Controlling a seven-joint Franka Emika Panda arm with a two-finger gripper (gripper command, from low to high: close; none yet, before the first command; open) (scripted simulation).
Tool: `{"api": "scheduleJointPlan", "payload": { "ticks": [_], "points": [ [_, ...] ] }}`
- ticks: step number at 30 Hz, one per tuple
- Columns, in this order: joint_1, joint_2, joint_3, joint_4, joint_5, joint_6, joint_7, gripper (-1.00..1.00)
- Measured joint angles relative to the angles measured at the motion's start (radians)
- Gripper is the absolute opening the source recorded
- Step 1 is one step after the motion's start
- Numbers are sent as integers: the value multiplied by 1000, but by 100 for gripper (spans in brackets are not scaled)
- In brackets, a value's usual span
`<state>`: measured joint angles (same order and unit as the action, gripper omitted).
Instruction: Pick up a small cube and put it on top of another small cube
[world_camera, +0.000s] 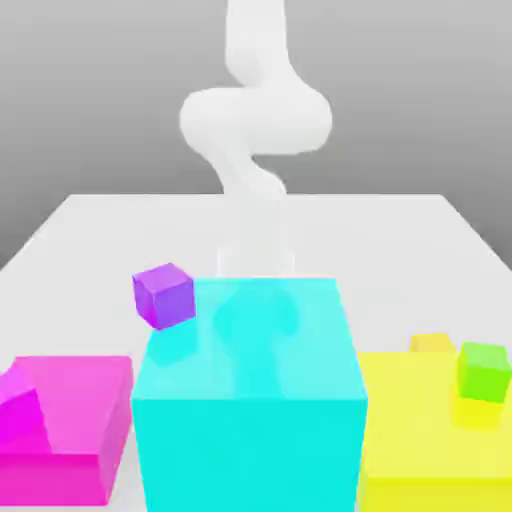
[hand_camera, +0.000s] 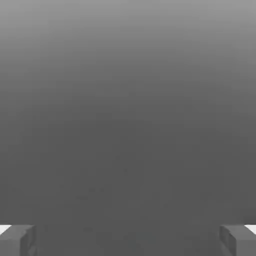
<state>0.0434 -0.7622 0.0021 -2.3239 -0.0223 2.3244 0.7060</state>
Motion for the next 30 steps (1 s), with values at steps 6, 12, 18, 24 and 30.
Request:
{"api": "scheduleJointPlan", "payload": {
  "ticks": [6, 12, 18, 24, 30],
  "points": [
    [106, 93, -2, -58, -51, 59, -233, 0],
    [212, 185, -15, -115, -97, 115, -463, 0],
    [315, 276, -33, -171, -132, 172, -700, 0],
    [414, 367, -51, -227, -154, 229, -947, 0],
    [514, 457, -70, -284, -163, 287, -1204, 0]
  ]
}}
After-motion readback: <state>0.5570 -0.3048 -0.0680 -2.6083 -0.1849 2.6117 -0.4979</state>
